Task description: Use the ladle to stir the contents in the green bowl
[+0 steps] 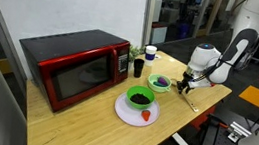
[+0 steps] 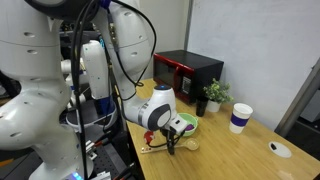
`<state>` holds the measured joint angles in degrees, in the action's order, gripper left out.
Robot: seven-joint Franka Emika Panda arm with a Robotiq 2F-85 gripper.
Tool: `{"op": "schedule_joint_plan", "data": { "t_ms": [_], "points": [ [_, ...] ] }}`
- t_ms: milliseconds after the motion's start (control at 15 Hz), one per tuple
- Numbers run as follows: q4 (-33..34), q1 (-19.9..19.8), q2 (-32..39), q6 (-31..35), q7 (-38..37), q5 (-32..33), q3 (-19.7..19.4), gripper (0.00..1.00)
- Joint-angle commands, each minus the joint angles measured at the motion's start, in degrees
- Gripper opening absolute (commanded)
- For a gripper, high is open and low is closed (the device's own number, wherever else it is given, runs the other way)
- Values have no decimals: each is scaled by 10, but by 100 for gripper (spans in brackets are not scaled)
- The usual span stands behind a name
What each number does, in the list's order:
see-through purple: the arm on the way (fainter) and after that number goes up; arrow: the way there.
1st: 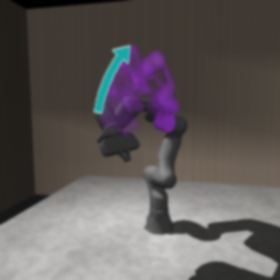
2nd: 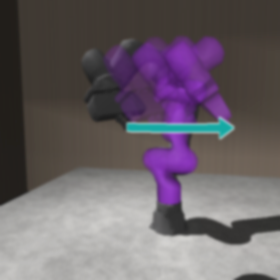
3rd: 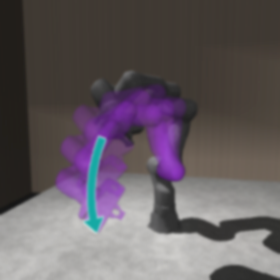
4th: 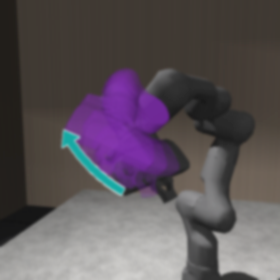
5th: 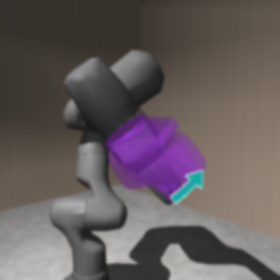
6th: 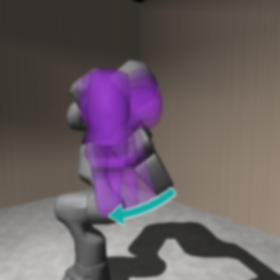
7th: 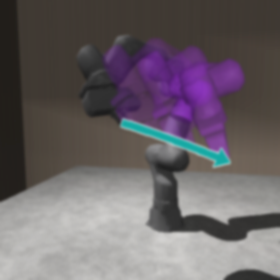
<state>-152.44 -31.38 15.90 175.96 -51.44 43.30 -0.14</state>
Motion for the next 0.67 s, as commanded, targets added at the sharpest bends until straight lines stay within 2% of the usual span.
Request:
{"op": "schedule_joint_plan", "data": {
  "t_ms": [0,133,200,333,600],
  "points": [
    [-2,1,-3,7,6,21,-16,19],
    [-5,1,-5,8,5,28,-19,5],
    [-6,1,-7,8,3,32,-21,2],
    [-9,2,-12,7,3,37,-22,6],
    [-25,-1,-43,-15,11,35,-8,6]
  ]
}}
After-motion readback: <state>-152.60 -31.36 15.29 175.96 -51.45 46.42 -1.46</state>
